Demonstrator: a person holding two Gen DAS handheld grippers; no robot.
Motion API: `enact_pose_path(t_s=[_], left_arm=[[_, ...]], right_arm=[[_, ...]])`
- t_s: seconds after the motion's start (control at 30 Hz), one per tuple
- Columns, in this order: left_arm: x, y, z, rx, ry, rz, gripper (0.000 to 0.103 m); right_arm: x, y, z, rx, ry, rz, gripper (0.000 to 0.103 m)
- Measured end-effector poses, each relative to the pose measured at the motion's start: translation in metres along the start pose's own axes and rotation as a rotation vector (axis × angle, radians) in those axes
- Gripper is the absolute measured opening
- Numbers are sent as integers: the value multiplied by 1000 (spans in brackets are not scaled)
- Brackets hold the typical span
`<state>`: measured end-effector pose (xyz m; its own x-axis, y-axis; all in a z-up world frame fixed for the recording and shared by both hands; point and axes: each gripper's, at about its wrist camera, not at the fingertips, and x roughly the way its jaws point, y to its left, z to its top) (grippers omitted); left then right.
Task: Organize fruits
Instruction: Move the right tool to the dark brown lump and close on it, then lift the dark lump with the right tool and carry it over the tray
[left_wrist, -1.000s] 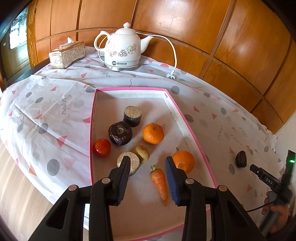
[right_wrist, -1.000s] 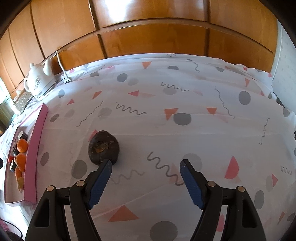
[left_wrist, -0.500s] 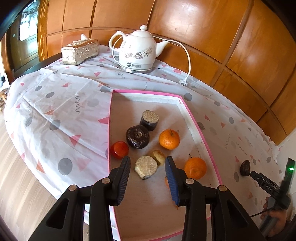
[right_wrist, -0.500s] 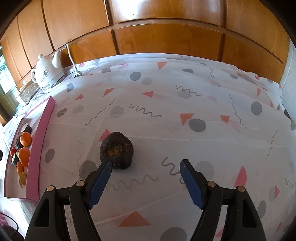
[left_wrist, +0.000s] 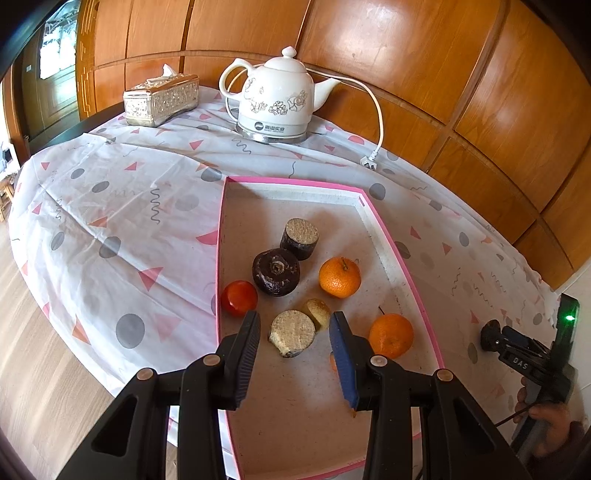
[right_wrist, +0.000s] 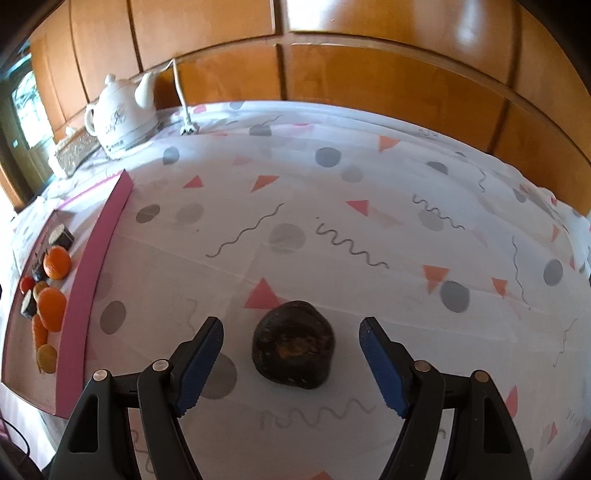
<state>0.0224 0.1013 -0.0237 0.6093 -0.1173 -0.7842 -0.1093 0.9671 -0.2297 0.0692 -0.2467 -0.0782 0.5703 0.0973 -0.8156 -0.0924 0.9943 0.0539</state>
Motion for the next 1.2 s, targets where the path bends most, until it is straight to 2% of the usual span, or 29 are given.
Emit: enact_pose_path(t_s=[0.07,0.1,0.17,0.27,0.3,0.43,0.73,0.93,0.97,1.2], left_arm=[[0,0,0,1,-2,1,39],[-1,0,0,2,-4,2,39],[-1,1,0,-1,-3,2,39],[-1,2,1,-5,-2,0,39],[-1,2,1,-6,-2,1,39],[-4,3,2,-5,-14,3,39],[-16,22,5,-38,-52,32,40],[-22,37,5,-76,-71,56,42],[-23,39,5,-79,-73,58,42],[-24,45,2,-101,-77,73,43]], right_arm=[[5,3,0,-12,13,-14,76],[7,4,0,-21,19,-19,67],[11,6,-2,-37,36,-25,59],[15,4,-4,-34,43,-27,58],[15,4,-4,-33,38,-31,48],[12,3,-5,-35,37,-26,47],[-7,22,-5,-45,10,59,47],[-28,46,0,-94,-32,118,47],[-31,50,0,-85,-33,101,47],[-47,86,4,-153,-54,198,47]])
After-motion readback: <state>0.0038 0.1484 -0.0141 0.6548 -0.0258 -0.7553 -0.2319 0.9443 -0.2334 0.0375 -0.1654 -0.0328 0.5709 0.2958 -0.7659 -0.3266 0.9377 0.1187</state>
